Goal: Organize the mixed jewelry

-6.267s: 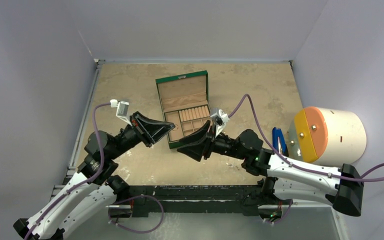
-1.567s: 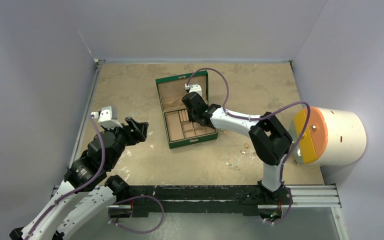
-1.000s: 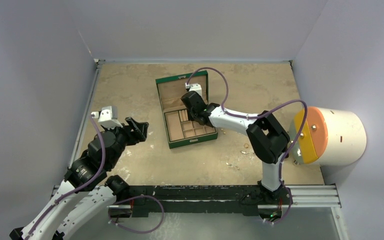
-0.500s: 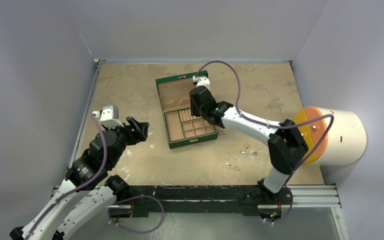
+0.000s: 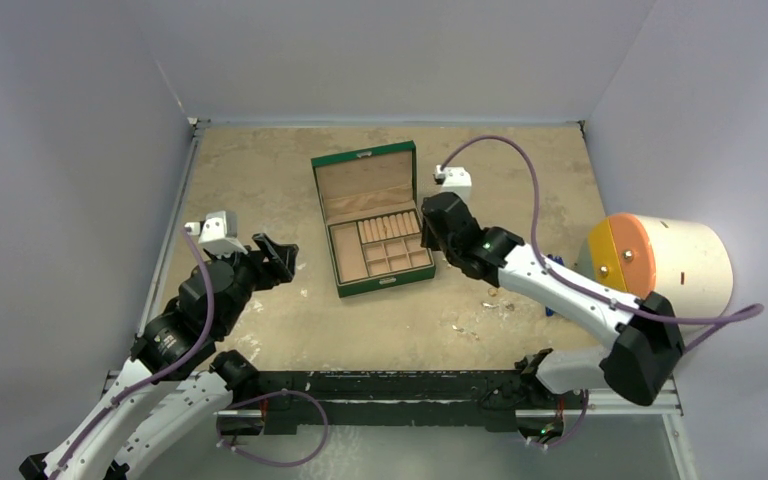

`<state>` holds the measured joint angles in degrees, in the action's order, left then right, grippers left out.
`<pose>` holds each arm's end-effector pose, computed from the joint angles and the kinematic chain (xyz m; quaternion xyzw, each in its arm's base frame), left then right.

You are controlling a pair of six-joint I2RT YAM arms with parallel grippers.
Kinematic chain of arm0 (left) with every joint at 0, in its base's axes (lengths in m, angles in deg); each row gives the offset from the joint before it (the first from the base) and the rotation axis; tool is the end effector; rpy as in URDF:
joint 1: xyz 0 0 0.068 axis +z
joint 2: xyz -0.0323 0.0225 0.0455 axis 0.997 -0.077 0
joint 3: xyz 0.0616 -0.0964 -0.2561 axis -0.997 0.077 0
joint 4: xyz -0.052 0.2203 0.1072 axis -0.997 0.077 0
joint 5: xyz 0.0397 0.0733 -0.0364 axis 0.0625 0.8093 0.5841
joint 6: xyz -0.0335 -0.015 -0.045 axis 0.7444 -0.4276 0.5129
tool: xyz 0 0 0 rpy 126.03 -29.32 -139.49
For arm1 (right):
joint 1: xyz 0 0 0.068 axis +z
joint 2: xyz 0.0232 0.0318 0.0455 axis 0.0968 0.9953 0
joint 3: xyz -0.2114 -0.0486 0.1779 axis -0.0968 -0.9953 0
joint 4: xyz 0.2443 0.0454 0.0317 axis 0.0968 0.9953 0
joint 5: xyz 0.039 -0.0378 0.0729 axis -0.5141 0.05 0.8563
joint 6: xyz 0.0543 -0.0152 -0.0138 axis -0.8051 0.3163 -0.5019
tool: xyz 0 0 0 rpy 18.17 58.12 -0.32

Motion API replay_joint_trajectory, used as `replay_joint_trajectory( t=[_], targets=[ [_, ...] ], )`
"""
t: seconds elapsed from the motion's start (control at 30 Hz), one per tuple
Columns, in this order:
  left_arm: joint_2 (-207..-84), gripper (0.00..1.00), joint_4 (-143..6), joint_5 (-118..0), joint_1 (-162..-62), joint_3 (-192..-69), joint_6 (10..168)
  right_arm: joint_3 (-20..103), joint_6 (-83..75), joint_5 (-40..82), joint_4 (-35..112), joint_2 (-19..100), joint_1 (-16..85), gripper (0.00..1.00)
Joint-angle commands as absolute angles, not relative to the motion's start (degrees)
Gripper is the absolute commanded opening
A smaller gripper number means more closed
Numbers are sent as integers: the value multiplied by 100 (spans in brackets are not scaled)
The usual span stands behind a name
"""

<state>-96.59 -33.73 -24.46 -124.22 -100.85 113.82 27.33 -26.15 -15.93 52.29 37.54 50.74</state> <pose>0.0818 -0.0418 0.3254 -0.1200 0.7818 -0.2098 0.5748 0.2260 0.1983 0.3114 0.0052 0.8523 0.1074 0.5119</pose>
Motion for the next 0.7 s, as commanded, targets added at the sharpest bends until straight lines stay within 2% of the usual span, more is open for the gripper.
replay_joint_trajectory(
  t=[0.0,0.3,0.43,0.67],
  targets=[
    [-9697,72,-3562,-2521,-12395,-10083,11289,2219,-3238,-2080,6028,2970,5014,41],
    [-9749,72,-3591,-2635,-12393,-10072,11286,1094,-4337,-2025,6939,1863,4842,38],
    [-9775,72,-3597,-2677,-12396,-10075,11277,644,-4925,-1962,7090,1707,4553,35],
    [-9777,72,-3602,-2699,-12392,-10072,11266,321,-5676,-2049,7100,1901,3887,35]
  ],
)
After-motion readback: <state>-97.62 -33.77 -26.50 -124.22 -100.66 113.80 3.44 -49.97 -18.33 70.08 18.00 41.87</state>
